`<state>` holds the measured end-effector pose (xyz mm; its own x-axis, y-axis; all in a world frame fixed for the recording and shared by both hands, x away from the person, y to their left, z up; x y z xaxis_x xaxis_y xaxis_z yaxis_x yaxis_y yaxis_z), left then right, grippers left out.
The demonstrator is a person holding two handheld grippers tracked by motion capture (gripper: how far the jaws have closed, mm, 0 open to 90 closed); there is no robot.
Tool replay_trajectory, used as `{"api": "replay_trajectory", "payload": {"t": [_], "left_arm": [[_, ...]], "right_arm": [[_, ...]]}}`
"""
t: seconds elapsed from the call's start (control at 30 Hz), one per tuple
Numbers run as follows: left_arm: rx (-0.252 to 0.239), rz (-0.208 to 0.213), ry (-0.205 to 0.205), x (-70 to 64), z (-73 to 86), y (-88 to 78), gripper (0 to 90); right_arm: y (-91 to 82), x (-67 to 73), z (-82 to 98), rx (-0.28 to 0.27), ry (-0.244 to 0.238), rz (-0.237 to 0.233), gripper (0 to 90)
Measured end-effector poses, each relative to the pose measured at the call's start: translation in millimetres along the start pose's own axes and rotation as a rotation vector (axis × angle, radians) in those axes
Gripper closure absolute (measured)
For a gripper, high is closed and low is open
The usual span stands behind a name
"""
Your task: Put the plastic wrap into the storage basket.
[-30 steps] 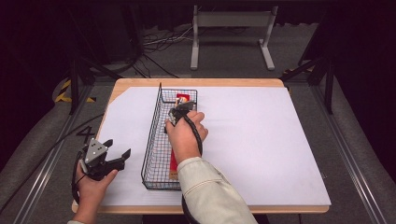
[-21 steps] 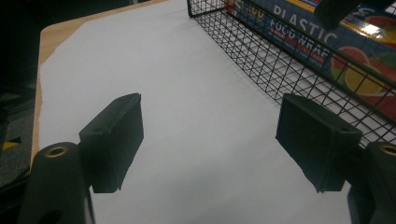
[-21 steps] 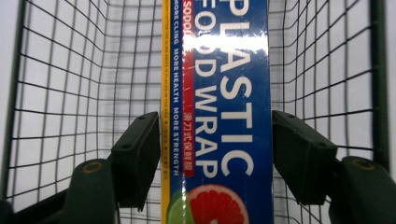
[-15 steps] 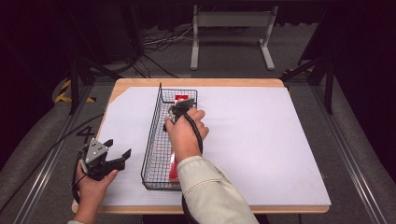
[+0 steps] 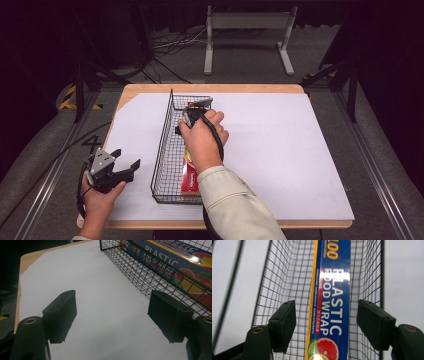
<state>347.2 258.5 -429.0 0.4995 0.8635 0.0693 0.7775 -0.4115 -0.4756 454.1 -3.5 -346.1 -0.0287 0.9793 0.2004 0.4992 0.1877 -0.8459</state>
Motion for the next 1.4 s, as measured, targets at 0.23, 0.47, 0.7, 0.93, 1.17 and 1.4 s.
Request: {"api": "replay_trajectory", "payload": {"t": [0.23, 0.47, 0.7, 0.93, 1.17, 1.4], "left_arm": [[0.000, -0.005, -0.002, 1.5, 0.5, -2.1, 23.4], [0.002, -0.004, -0.002, 0.3, 0.7, -1.0, 23.4], [0.004, -0.004, -0.003, 1.9, 1.3, -1.8, 23.4], [0.006, -0.005, -0.009, 1.8, 1.8, -1.9, 23.4], [0.010, -0.008, -0.005, 1.7, 2.2, -2.2, 23.4], [0.010, -0.008, -0.011, 2.3, 2.7, -2.4, 23.4]], "right_arm": [[-26.7, -10.5, -6.7, -0.073, -0.023, -0.092, 31.7], [-46.5, -28.8, -8.3, -0.104, -0.048, -0.112, 30.4], [-60.8, -64.2, -13.9, -0.134, -0.084, -0.118, 29.6], [-75.5, -119.1, -14.6, -0.188, -0.208, -0.144, 28.8], [-90.3, -162.3, -14.4, -0.227, -0.224, -0.173, 27.3], [-96.7, -203.0, -15.9, -0.257, -0.218, -0.185, 25.9]]}}
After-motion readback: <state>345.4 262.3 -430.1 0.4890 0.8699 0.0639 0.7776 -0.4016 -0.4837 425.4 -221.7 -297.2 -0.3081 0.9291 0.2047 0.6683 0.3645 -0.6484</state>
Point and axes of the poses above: each handheld gripper's, and its own axes: y roughly forward along the jaws, z roughly out of its underside, x roughly to its left, the point moved 1 cm from there along y, roughly forward along the jaws, and after that the axes turned 3 degrees about y, right-handed, at the moved point
